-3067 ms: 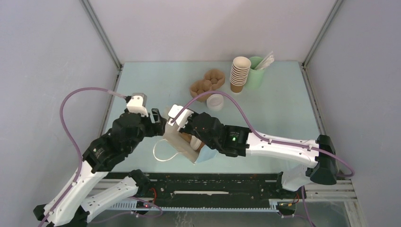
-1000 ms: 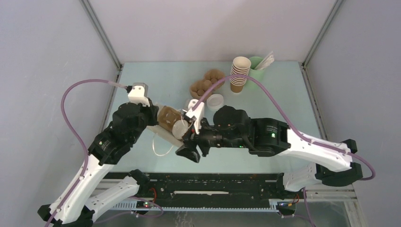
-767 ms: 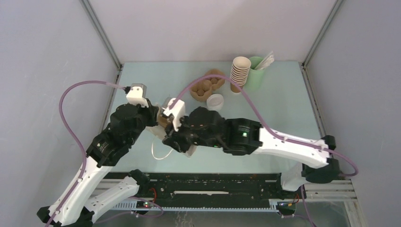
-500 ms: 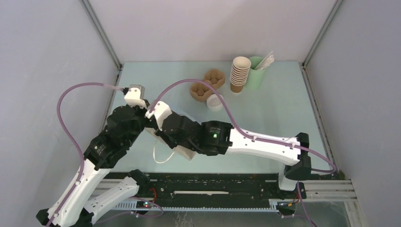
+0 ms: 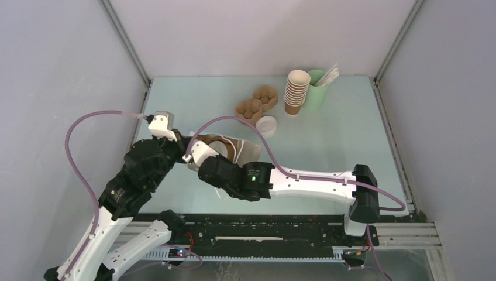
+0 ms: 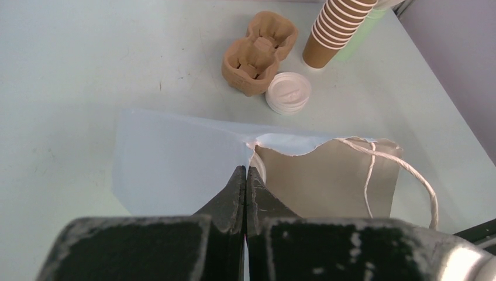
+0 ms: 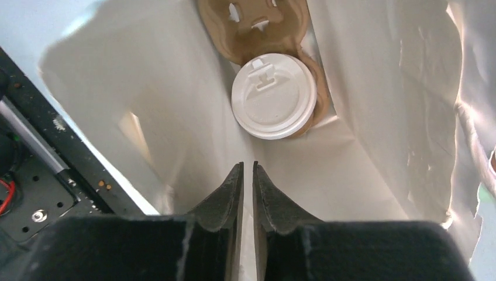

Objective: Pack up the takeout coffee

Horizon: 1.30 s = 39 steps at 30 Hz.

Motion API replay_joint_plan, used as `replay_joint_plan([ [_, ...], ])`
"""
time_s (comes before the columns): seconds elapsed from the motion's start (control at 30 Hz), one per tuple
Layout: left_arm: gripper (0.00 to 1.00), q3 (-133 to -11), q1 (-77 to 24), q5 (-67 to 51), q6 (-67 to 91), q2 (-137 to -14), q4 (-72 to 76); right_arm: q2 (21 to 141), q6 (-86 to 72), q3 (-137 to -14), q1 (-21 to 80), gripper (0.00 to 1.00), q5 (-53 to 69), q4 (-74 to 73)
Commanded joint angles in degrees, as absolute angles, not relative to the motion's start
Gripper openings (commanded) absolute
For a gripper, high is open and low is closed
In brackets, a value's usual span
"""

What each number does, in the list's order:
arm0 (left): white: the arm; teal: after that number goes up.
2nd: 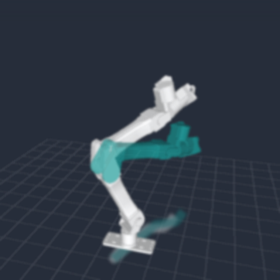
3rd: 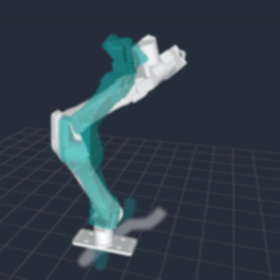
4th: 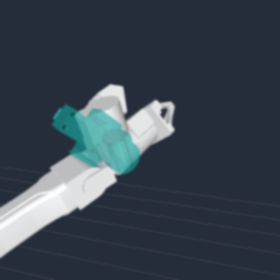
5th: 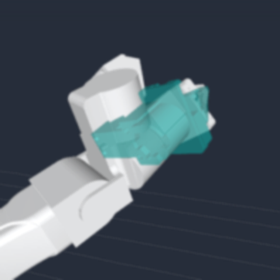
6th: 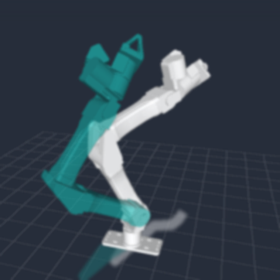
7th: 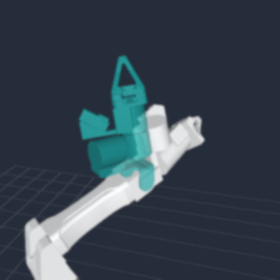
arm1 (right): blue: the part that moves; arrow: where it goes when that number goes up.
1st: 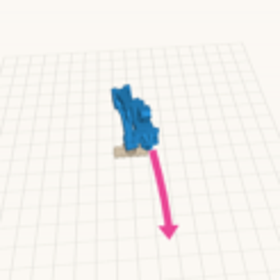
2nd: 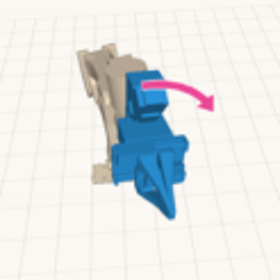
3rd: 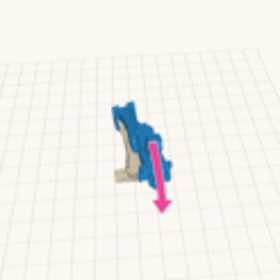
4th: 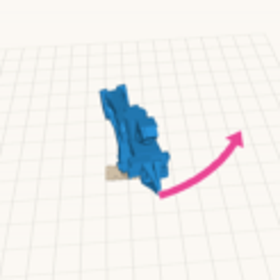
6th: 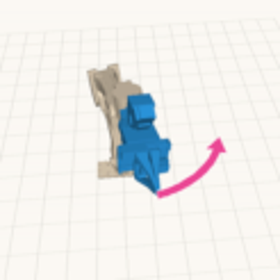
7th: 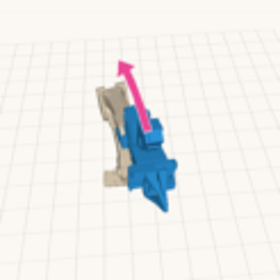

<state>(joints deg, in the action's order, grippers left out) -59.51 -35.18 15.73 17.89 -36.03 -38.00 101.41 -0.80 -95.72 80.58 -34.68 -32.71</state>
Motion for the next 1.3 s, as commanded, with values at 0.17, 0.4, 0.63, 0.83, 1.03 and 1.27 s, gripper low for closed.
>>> replay_joint_plan([
  [0.17,0.0,-55.57,-35.07,10.14,15.97,-34.55,-32.26,96.86,13.83,-90.3,81.49,0.34,-31.61,-27.27],
  [0.4,0.0,-53.74,-35.33,7.93,14.59,-32.72,-31.64,92.16,13.21,-88.12,78.97,0.52,-32.8,-31.59],
  [0.63,0.0,-51.24,-35.33,5.19,13.45,-31.05,-29.59,92.97,18.55,-84.13,79.09,0.38,-32.02,-25.78],
  [0.83,0.0,-51.2,-35.4,4.14,13.82,-31.54,-29.07,97.38,18.06,-86.83,78.95,0.24,-31.55,-23.97],
  [1.03,0.0,-51.32,-35.42,5.29,13.38,-31.52,-29.09,97.74,13.25,-92.47,79.9,0.42,-34.87,-33.53],
  [1.27,0.0,-51.76,-35.4,7.52,13.9,-31.63,-29.71,87.28,4.87,-90.9,85.59,0.69,-28.34,-41.21],
])
